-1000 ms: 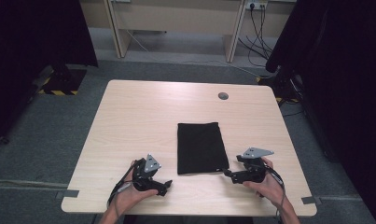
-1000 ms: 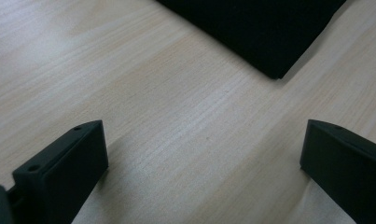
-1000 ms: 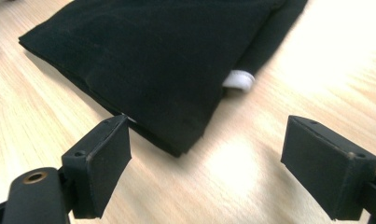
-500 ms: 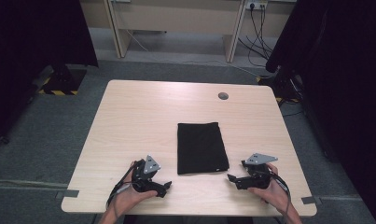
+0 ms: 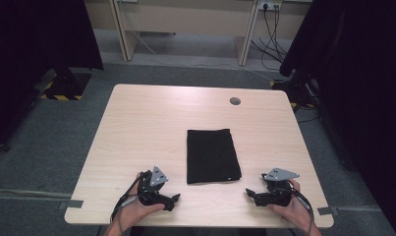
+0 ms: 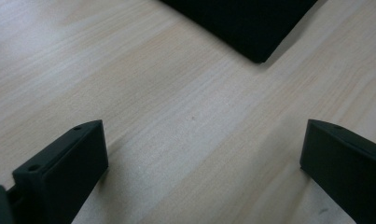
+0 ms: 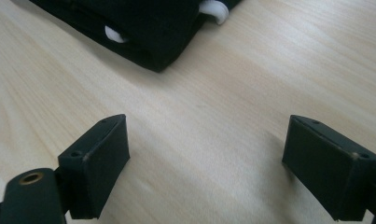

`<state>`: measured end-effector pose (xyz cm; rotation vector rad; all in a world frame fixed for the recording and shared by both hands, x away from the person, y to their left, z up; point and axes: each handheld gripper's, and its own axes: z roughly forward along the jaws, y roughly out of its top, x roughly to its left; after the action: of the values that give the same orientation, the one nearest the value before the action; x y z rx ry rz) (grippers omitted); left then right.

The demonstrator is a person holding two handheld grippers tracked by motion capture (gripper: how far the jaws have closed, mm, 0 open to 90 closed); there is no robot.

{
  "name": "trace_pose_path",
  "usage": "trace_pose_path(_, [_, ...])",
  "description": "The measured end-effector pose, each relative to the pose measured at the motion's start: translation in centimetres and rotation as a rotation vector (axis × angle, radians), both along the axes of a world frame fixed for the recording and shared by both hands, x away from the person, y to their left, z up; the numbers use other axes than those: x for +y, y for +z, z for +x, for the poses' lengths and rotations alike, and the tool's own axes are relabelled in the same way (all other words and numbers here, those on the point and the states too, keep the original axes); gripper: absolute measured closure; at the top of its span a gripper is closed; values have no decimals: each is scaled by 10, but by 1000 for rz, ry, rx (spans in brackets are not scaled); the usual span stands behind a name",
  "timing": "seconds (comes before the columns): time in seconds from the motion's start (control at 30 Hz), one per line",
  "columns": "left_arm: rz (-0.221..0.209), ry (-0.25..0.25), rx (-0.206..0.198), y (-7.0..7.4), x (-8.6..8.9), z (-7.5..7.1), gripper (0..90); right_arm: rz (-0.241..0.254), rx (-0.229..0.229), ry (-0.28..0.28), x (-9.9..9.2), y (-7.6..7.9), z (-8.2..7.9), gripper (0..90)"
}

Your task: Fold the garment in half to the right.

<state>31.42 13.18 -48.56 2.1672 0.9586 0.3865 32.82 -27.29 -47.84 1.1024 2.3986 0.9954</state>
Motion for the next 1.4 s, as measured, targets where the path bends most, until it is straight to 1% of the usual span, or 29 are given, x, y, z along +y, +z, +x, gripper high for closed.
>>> trace_pose_path(0.57, [-3, -12, 0, 0, 2, -18, 0, 3, -3, -29, -8, 0, -25, 143])
trace_pose_path(0.93, [-2, -18, 1, 0, 3, -29, 0, 8, -7, -34, -12, -1, -41, 142])
trace_pose_path(1.17, [-4, -18, -1, 0, 3, -35, 0, 16, -19, -31, -17, -2, -49, 142])
trace_pose_path(1.4, [-7, -15, -2, -1, 3, -39, 0, 26, -32, -43, -21, -4, -59, 142])
